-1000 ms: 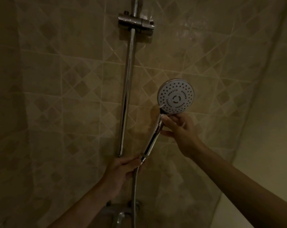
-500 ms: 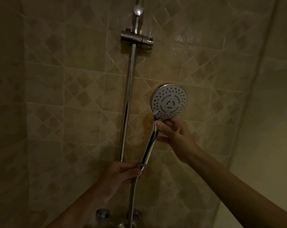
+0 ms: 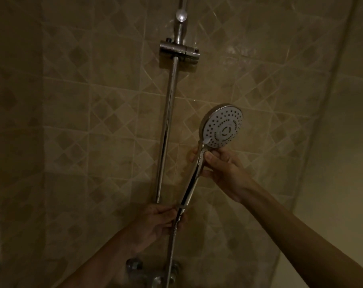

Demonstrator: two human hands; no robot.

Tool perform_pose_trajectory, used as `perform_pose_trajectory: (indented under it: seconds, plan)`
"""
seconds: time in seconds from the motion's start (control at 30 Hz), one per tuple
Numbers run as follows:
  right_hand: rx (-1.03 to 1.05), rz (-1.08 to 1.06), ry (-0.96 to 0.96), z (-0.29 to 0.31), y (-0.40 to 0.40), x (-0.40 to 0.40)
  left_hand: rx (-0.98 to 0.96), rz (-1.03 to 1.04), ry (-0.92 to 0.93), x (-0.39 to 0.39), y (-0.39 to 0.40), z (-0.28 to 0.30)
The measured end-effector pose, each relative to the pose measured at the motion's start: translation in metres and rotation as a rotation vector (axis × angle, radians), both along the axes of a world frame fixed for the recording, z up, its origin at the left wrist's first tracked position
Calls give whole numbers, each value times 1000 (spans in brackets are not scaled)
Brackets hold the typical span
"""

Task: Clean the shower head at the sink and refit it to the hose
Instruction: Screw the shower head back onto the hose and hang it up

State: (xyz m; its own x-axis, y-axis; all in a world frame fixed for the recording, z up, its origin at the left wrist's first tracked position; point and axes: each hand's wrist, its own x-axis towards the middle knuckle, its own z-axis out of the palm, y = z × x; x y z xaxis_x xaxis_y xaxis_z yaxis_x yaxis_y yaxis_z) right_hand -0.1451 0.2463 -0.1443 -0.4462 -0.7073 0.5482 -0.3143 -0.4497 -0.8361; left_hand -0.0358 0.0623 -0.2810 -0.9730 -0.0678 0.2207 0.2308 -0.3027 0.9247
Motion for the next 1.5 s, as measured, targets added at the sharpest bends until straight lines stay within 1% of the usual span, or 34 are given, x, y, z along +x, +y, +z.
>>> perform_pose_trajectory:
  seconds: [0.07,0.1,0.3,0.4,0.47,0.6,0.67,0.73,0.8,0.87,0.97,1.07,1.1,1.13,1.23,1.3,1.37,1.5]
  plan:
    - [4,-8,-7,1,1,-1,-27,4,6,-2,1,2]
    - [8,-51,-3,0,0,-1,-57,51,11,-4,3,2]
    - [-9,-467,3,-13,-9,1,-179,433,51,-15,25,0]
    - [-4,-575,85,-15,-12,4,-181,475,58,-22,38,-2]
    - [27,-555,102,-10,-7,5,-185,478,63,-23,42,-2]
    - [193,-428,106,1,7,0,-198,449,56,-24,40,-1]
    - [232,-279,56,7,13,-6,-189,428,56,-24,38,1]
    - [220,-111,-36,12,18,-12,-180,403,64,-22,37,5]
    - [191,-43,-66,13,21,-17,-178,375,76,-21,37,7]
    - [170,-81,-62,11,20,-18,-196,366,82,-20,38,9]
    - [147,-246,-40,9,9,-13,-216,381,89,-23,43,8]
    - [149,-412,79,11,3,-5,-206,376,106,-25,47,8]
    - [164,-420,107,10,4,-6,-200,369,109,-25,46,8]
    - [188,-383,123,10,6,-6,-194,362,109,-25,44,9]
    - [227,-146,137,8,17,-11,-173,342,114,-24,41,12]
    - [216,-75,147,7,21,-13,-167,322,123,-25,41,14]
    - [197,-118,130,6,20,-13,-163,310,131,-26,43,14]
    - [184,-376,107,7,10,-6,-119,297,129,-29,45,16]
